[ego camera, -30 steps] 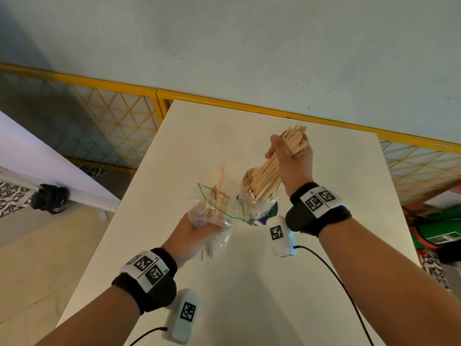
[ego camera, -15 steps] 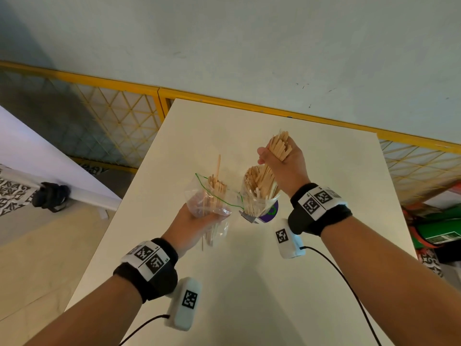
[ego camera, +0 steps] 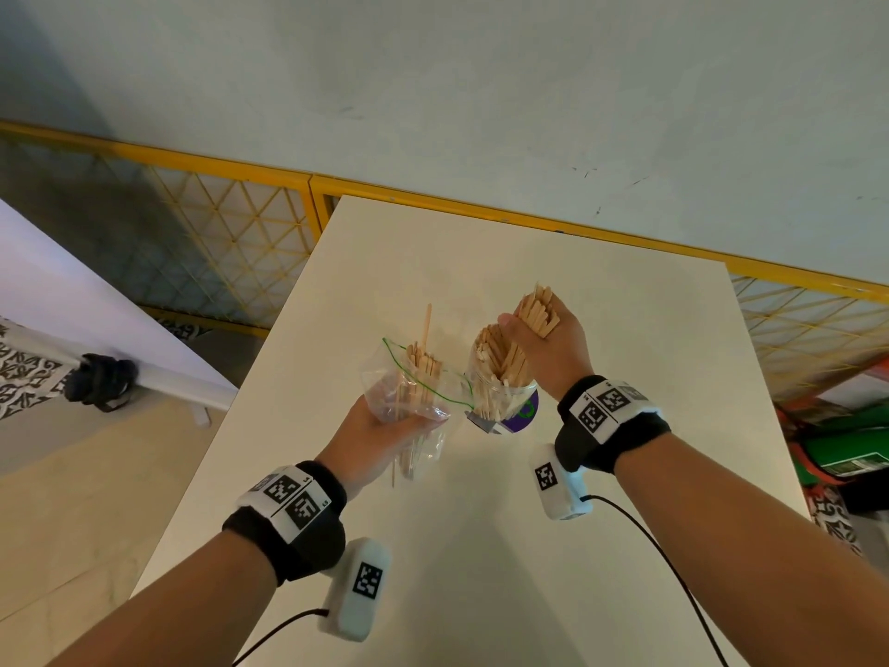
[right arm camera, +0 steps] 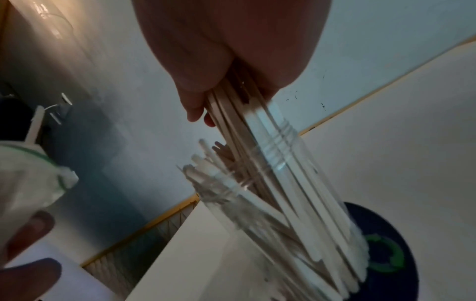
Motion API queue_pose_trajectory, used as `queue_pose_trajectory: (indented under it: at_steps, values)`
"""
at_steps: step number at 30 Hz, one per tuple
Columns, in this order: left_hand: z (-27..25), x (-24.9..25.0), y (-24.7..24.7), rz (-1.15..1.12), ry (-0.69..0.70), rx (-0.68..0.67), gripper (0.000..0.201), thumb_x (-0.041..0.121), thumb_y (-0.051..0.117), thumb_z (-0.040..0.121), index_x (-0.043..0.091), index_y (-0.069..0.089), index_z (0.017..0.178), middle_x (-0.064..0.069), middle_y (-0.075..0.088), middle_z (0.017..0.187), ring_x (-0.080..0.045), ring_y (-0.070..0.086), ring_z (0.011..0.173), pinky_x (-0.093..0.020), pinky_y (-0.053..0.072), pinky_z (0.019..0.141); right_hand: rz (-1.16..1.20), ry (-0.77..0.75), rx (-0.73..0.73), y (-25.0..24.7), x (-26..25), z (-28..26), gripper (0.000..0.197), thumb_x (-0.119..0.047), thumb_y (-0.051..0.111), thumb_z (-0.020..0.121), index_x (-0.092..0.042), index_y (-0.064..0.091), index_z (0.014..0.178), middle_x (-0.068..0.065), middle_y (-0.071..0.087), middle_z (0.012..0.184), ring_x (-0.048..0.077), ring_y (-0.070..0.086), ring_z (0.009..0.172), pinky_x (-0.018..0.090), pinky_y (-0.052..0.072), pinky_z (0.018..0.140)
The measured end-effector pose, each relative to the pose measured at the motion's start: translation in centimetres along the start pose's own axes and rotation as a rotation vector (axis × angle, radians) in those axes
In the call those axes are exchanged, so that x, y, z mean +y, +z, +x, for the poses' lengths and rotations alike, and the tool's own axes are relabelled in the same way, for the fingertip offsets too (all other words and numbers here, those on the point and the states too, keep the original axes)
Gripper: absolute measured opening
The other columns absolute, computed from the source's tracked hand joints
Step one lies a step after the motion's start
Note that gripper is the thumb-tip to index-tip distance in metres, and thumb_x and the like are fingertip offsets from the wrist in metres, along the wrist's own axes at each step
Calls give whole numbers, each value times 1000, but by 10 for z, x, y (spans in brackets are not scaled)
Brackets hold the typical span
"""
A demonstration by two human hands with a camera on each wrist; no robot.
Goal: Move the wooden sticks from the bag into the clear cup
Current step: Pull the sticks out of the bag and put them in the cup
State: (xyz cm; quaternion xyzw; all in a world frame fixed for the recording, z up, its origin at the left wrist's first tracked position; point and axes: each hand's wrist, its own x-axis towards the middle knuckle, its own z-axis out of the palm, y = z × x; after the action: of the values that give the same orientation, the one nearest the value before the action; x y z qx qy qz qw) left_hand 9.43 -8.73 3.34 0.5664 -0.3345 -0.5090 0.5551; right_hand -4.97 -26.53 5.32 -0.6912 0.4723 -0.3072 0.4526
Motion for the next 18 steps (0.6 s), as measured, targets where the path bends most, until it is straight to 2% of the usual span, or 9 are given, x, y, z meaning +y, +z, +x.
queue_pose_trajectory:
  at_steps: [3,5,8,11,13,16,18]
  values:
    - [-2,-2,0,-8,-2,-13,30,-4,68,85,15,63,109,8,76,87,-4,70,82,-17,53,72,10,17,-35,4,-4,1,14,-25,67,86,-14,60,81,2,68,78,15,63,74,23,49,68]
    - [-2,-2,0,-10,3,-19,32,-1,70,84,15,64,112,6,76,92,-7,71,87,-19,54,76,-6,8,-45,3,-6,3,20,-26,68,85,-6,62,86,9,71,85,22,65,78,24,51,69]
    - [-1,-3,0,-19,8,-6,30,4,73,82,17,65,109,6,76,90,-8,71,86,-20,53,77,-71,-20,33,-2,-1,0,20,-23,72,81,-7,61,85,7,67,81,19,61,73,20,49,63]
    - [1,-2,1,-24,15,0,31,11,73,78,13,64,108,7,75,85,-6,70,81,-19,52,74,-193,-60,74,-5,5,-6,25,-29,74,78,-9,59,80,4,59,83,22,54,86,31,45,74]
    - [1,-2,-1,-21,20,10,33,14,73,77,12,64,109,7,74,84,-7,70,81,-21,52,74,-289,-42,35,-5,4,-6,26,-33,73,78,-10,61,82,1,54,86,17,42,97,29,38,81]
    - [2,-2,-1,-7,24,8,24,8,72,83,15,64,104,9,74,80,-6,69,78,-19,52,72,-376,64,-120,-5,3,-3,33,-40,71,78,-12,66,95,1,51,98,14,30,103,29,30,87]
    - [3,0,-1,14,29,8,21,6,71,84,17,64,101,11,73,79,-5,69,77,-19,52,72,-392,77,-162,-5,0,-3,29,-42,68,80,-14,66,88,2,52,99,15,29,103,30,29,89]
